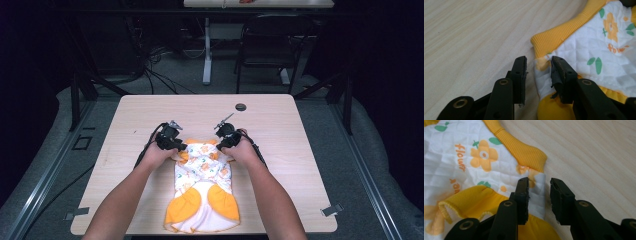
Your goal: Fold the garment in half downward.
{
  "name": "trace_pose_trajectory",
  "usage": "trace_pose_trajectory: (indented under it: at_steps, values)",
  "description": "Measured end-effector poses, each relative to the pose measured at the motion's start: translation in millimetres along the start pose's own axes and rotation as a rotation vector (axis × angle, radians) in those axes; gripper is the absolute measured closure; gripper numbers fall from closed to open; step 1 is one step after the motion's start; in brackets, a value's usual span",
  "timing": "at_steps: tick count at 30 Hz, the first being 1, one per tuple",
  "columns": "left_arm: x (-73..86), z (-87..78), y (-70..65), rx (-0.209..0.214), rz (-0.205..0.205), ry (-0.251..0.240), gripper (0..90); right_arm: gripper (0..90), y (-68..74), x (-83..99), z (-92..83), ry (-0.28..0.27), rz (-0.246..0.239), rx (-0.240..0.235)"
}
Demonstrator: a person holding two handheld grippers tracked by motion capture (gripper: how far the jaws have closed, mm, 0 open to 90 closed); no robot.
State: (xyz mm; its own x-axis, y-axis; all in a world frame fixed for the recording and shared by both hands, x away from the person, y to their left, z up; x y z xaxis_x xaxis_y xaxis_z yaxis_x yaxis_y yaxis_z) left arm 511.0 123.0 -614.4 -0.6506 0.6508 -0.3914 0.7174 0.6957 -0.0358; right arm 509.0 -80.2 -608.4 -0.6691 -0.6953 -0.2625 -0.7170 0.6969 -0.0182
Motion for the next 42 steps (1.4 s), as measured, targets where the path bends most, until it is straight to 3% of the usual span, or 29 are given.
trace_pose_trajectory:
  at_steps: [5, 8, 13, 20, 22, 27, 33, 42]
  values:
    - [0.4, -0.2, -0.9, 0.003, 0.005, 0.003, 64.7, 71.3, 0.9, 0.1, 1.4, -0.017, 0.012, -0.018]
    - [0.0, 0.0, -3.8, 0.011, 0.014, 0.003, 73.3, 77.4, 2.0, 1.4, 1.0, -0.014, 0.007, -0.036]
    - [0.1, -0.4, -5.3, 0.026, 0.001, 0.009, 79.5, 85.7, 4.7, 1.8, 1.8, -0.028, 0.025, -0.066]
    - [-0.4, -2.3, -7.1, 0.014, 0.003, 0.021, 85.3, 88.9, 6.7, 1.5, -2.8, -0.015, -0.005, -0.032]
    - [-0.8, -4.9, -6.9, -0.01, 0.009, 0.015, 85.6, 89.0, 6.6, 1.4, -8.6, -0.03, -0.014, -0.029]
    - [-5.4, -21.2, -6.7, -0.019, 0.015, -0.026, 85.8, 89.3, 4.8, 1.7, -23.9, -0.078, -0.007, -0.026]
    - [-13.0, -41.4, -6.8, -0.058, 0.031, -0.066, 85.8, 89.4, 3.7, 1.2, -41.3, -0.141, -0.006, -0.022]
    - [-24.3, -66.7, -4.0, -0.086, 0.035, -0.119, 85.9, 89.4, 3.4, -7.7, -68.4, -0.16, -0.038, 0.032]
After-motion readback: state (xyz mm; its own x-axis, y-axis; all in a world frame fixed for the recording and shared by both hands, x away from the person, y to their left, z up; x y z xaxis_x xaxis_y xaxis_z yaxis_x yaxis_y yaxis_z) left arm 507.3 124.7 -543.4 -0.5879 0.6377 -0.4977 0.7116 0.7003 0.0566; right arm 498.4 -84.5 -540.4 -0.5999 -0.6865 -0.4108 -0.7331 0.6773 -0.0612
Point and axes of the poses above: each handheld gripper's, and its own axes: z roughly forward along the jaws, x roughly out of its underside, y roughly to its left, the point moved 6 cm from there along z, roughly forward along the jaws, and after that the axes turned 14 degrees about y, right-handed, at the moved point
